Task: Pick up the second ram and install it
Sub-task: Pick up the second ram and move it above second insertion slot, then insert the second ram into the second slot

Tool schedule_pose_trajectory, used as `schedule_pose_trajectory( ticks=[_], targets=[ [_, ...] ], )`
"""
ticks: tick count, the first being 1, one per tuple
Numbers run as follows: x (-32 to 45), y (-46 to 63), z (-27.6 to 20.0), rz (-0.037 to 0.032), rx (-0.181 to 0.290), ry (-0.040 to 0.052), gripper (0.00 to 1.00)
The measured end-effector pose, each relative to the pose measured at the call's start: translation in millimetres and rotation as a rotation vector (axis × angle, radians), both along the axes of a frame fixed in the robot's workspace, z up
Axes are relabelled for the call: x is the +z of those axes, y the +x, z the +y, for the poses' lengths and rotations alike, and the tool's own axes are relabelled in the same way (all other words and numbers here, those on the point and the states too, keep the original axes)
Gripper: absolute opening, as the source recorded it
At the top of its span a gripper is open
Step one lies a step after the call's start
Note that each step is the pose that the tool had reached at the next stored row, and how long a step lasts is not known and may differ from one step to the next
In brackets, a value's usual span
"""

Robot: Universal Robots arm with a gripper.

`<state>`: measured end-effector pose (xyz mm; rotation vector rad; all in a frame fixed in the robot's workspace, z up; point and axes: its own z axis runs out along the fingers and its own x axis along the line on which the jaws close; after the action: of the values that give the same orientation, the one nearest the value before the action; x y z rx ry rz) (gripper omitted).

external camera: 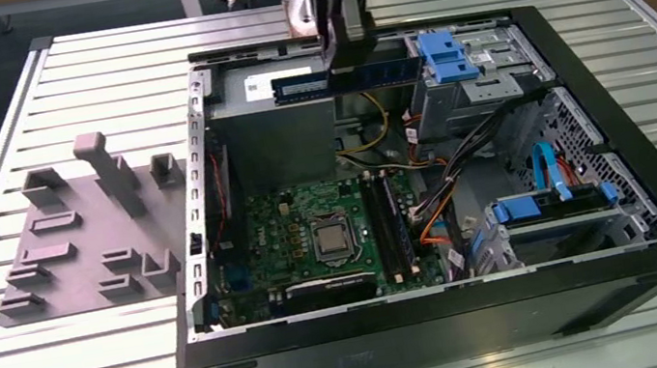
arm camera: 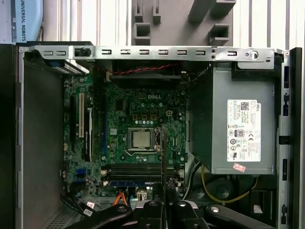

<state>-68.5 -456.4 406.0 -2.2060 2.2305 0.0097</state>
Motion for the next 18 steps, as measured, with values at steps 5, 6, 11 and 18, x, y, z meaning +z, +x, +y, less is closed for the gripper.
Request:
schedule_pose_trajectory(
  ticks=[5,6,11,18],
  targets=[
    [0.0,3.0,0.0,-0.0001,0.000,0.0001,0.14],
    [0.0,3.1,0.0,0.0000,0.000,0.0001,0.14],
    [0.0,3.2,0.0,-0.0001,0.000,0.0000,0.14],
    [-0.1,3.3,0.0,-0.0001,-0.009,-0.0003,0.14]
  ],
)
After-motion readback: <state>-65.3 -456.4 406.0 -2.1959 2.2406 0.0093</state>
